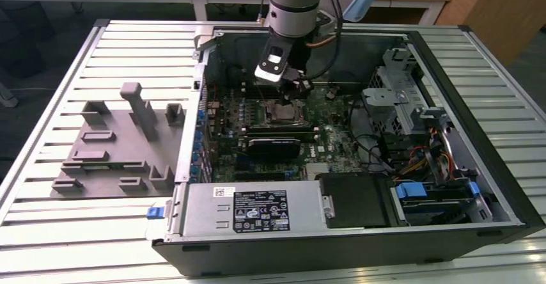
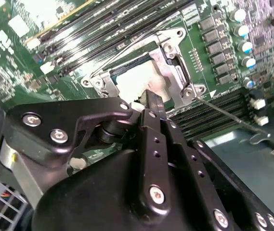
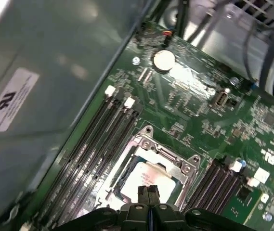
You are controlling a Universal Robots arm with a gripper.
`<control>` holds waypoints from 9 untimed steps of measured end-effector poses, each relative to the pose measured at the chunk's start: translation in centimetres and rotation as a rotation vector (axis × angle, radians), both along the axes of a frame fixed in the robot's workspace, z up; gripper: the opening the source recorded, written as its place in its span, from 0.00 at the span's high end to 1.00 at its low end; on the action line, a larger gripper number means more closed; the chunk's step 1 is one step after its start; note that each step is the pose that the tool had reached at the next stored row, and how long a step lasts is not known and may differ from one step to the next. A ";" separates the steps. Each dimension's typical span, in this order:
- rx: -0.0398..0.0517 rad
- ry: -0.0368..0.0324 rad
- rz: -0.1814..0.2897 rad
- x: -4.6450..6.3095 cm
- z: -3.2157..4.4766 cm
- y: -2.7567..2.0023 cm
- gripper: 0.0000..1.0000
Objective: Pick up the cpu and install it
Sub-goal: 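Close the cpu cover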
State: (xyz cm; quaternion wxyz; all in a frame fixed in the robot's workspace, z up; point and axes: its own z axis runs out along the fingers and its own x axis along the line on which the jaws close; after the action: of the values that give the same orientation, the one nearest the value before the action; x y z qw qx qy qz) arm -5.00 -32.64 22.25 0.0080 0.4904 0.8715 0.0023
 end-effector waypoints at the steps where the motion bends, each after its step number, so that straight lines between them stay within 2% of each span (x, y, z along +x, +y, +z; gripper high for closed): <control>1: -0.0001 0.0000 0.024 0.0 0.00 0.00 0.89; 9: -0.0001 0.0001 0.170 0.0 -0.05 0.00 0.89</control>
State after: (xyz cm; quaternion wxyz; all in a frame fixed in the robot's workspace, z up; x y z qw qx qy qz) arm -5.00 -32.64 22.20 0.0078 0.4145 0.9100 0.0029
